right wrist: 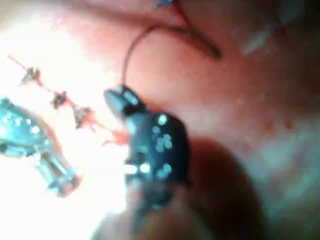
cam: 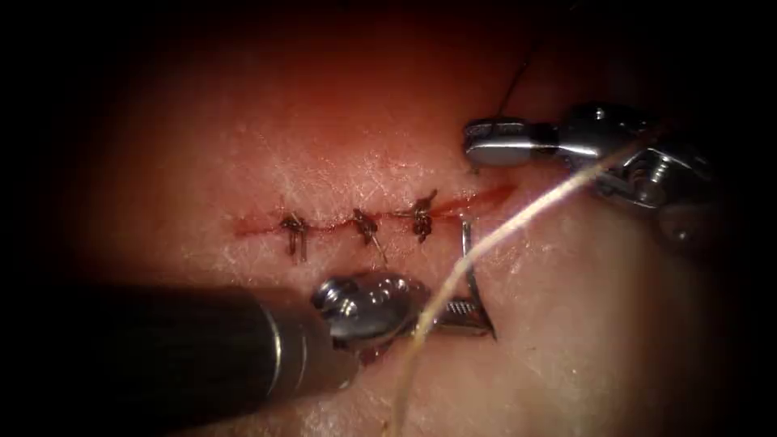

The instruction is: Wound Closure

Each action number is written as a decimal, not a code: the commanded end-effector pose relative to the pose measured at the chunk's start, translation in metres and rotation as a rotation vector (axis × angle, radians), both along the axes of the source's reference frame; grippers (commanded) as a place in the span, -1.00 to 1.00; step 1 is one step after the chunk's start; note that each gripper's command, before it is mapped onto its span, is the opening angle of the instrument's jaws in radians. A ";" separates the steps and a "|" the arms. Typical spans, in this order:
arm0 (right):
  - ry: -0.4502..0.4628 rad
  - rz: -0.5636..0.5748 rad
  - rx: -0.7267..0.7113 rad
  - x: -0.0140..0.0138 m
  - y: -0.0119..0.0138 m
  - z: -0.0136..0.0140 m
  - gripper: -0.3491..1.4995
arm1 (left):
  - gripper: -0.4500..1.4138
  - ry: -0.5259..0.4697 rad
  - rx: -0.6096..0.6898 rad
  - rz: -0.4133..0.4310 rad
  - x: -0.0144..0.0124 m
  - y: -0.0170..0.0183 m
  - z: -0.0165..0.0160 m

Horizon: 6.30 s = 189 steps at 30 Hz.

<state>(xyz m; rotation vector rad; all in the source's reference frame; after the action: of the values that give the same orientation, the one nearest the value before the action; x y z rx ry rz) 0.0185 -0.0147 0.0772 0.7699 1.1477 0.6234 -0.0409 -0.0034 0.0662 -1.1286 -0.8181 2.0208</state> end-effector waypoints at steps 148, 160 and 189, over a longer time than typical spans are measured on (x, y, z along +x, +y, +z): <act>0.132 0.157 0.583 -0.0009 -0.0041 -0.0078 0.24 | -1.00 0.113 -1.229 0.496 -0.0041 0.0024 -0.0141; 0.141 0.142 0.618 0.0003 -0.0047 -0.0077 0.18 | -1.00 0.109 -1.227 0.503 -0.0044 0.0020 -0.0139; 0.208 0.124 0.372 0.0001 -0.0034 -0.0065 -1.00 | 0.71 0.079 -0.952 0.322 -0.0055 0.0024 -0.0155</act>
<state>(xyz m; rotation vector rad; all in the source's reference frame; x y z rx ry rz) 0.0179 -0.0175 0.0701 1.0936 1.3064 0.8794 -0.0460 -0.0007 0.0498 -1.4783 0.0192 2.7860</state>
